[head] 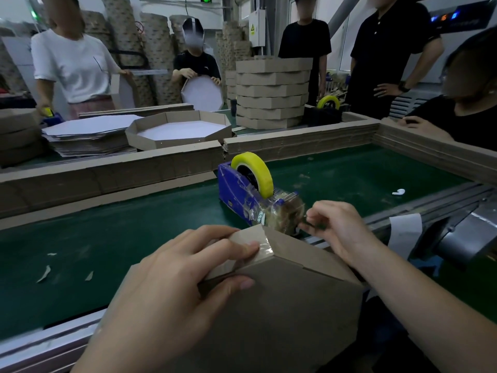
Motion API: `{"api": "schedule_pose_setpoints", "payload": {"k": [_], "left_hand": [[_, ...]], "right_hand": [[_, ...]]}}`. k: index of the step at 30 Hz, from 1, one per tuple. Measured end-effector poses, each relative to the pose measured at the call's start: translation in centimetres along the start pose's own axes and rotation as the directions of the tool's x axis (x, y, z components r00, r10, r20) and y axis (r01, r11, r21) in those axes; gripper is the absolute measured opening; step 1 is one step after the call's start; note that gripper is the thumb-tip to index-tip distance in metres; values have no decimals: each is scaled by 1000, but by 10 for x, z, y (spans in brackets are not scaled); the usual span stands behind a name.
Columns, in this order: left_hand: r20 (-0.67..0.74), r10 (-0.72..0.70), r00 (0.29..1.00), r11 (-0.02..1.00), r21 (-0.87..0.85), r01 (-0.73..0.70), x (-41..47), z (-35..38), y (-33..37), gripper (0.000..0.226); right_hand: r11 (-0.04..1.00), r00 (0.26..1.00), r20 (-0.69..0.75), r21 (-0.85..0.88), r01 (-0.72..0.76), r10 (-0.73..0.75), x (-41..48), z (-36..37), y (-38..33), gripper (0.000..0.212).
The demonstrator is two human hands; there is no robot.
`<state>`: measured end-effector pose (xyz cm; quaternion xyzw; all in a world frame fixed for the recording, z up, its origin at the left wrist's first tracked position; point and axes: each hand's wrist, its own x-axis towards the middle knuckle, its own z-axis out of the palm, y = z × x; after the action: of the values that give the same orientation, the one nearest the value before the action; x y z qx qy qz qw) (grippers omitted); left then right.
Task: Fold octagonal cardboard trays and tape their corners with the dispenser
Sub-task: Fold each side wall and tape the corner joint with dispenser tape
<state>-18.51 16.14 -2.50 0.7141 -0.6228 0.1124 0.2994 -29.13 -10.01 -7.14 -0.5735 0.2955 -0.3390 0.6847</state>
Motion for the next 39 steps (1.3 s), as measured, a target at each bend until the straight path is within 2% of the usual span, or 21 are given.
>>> {"api": "schedule_pose_setpoints", "payload": {"k": [1, 2, 3, 5, 7, 8, 9, 11, 13, 15, 16, 18, 20, 25, 28, 36, 39], "left_hand": [[-4, -4, 1000, 1000, -7, 4, 0, 0, -1, 33], [-8, -10, 1000, 1000, -16, 10, -1, 0, -1, 33], [-10, -18, 1000, 999, -26, 18, -1, 0, -2, 34], [-13, -26, 1000, 999, -41, 26, -1, 0, -2, 34], [-13, -30, 999, 998, -47, 29, -1, 0, -2, 33], [-13, -37, 999, 998, -53, 36, -2, 0, -2, 33], [-15, -49, 999, 997, -61, 48, -2, 0, -2, 34], [-19, -80, 997, 995, -67, 79, -3, 0, -2, 37], [-21, -96, 995, 994, -62, 94, -3, -1, -3, 39], [-23, -98, 995, 994, -60, 97, -4, -1, -3, 39], [-25, -97, 995, 994, -61, 95, -4, -1, -3, 38], [-26, -94, 995, 994, -66, 92, -5, -2, -1, 38], [-27, -95, 995, 993, -69, 93, -6, -2, 0, 38], [-32, -101, 994, 992, -79, 98, -8, -4, -2, 39], [-30, -102, 994, 991, -85, 99, -9, -4, -3, 39], [1, -151, 988, 980, -133, 150, -11, -4, -1, 43], [5, -115, 993, 991, -70, 115, -10, -6, 1, 50]], "right_hand": [[982, 1000, -8, -190, 23, -25, -2, -4, 0, 36], [919, 997, -9, -390, 63, -73, -3, -8, -1, 33], [820, 990, -1, -561, 116, -140, -4, -10, -3, 33], [571, 958, 23, -798, 189, -285, -6, -12, -14, 30], [339, 947, 48, -927, 160, -316, -13, -11, -27, 28], [254, 949, 55, -957, 139, -310, -17, -12, -33, 27], [196, 946, 73, -971, 140, -316, -21, -12, -39, 25], [135, 916, 176, -962, 238, -360, -31, -10, -55, 22], [213, 867, 325, -881, 423, -378, -42, -1, -76, 19], [420, 815, 479, -699, 578, -325, -54, 15, -97, 19], [547, 780, 561, -576, 608, -277, -59, 24, -104, 20], [760, 701, 691, -357, 543, -176, -67, 39, -110, 11], [853, 657, 750, -298, 429, -68, -68, 48, -107, 12], [832, 697, 699, -474, 286, 159, -54, 56, -95, 23], [818, 710, 667, -526, 235, 225, -53, 56, -93, 16], [818, 710, 652, -542, 193, 264, -50, 53, -89, 30], [810, 710, 650, -553, 197, 271, -49, 53, -89, 32]]}}
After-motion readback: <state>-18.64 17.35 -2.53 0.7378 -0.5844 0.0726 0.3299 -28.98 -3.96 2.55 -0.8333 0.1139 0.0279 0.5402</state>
